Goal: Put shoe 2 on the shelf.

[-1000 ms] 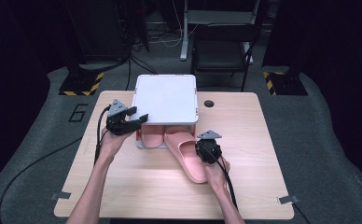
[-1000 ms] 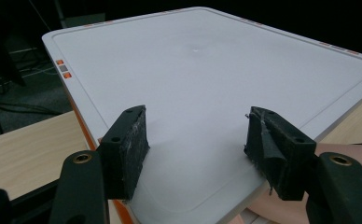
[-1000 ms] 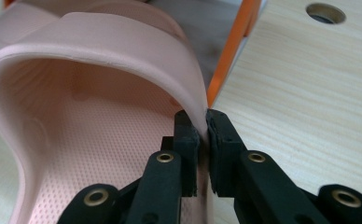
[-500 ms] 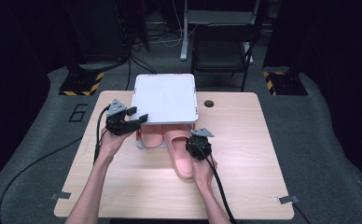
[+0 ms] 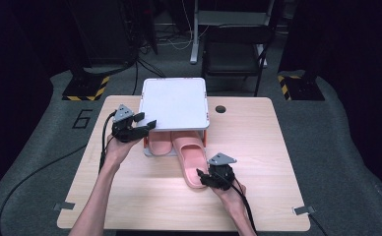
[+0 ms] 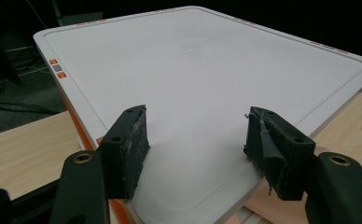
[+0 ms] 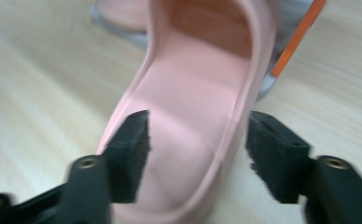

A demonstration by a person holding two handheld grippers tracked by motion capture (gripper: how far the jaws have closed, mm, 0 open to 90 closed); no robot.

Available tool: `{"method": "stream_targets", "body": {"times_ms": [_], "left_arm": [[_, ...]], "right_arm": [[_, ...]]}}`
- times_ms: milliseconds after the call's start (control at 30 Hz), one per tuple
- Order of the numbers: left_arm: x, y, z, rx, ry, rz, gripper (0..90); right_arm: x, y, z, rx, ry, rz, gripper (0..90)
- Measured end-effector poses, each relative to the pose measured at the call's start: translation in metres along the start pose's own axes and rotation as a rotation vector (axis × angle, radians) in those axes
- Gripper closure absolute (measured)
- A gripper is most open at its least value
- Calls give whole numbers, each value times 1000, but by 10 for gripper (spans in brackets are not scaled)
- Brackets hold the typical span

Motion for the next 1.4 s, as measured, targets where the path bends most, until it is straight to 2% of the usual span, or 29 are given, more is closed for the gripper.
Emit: {"method": "stream_targets", "body": {"times_ms": [67,133,233,267,300,333,400,433,467,500,533,567,700,833,1000,1100,1200,1233,1300,1367,1400], "left_arm": [[0,0,0,4,8,0,382],[0,0,0,7,7,-3,382],[0,0,0,5,8,0,383],[0,0,0,4,7,0,382],[0,0,0,4,6,0,382],[0,0,0,5,7,-1,383],[0,0,0,7,7,-2,383],[0,0,0,6,7,-2,383],[0,1,0,7,7,-6,382],[0,1,0,9,5,-11,382],[0,1,0,7,5,-13,383],[0,1,0,6,1,-17,383],[0,0,0,8,5,-18,384],[0,0,0,5,3,-18,384],[0,0,0,6,2,-16,388],[0,0,0,7,4,-15,389],[0,0,0,6,4,-15,391],[0,0,0,6,4,-15,391],[0,0,0,6,5,-14,391],[0,0,0,6,5,-15,391],[1,0,0,6,1,-18,391]], "right_arm": [[5,-3,-10,36,-8,12,240],[9,-3,-20,76,-27,44,230],[12,0,-29,74,-40,75,241],[11,1,-33,81,-63,94,250],[11,3,-36,91,-83,90,258],[10,2,-39,80,-99,88,269],[8,2,-44,92,-128,126,295],[6,0,-45,94,-141,120,304],[2,-2,-46,100,-131,107,298],[0,-3,-46,110,-137,116,296],[-1,-5,-44,99,-136,108,291],[-2,-5,-44,119,-137,101,293],[-8,-11,-35,130,-111,78,299],[-11,-11,-19,120,-19,22,314],[-23,-7,0,121,21,-35,316],[-31,-8,10,90,52,-35,316],[-42,-7,17,91,63,-58,310],[-45,-7,19,67,71,-77,314],[-51,-3,24,55,92,-95,323],[-55,1,29,19,92,-114,320],[-57,3,31,21,95,-116,318]]}}
Point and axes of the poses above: each handheld gripper's, and its own axes: x roughly backward along the jaws, z roughly out of its top, y roughly to its right, the point moved 6 cm from there along -x, roughly forward along the jaws
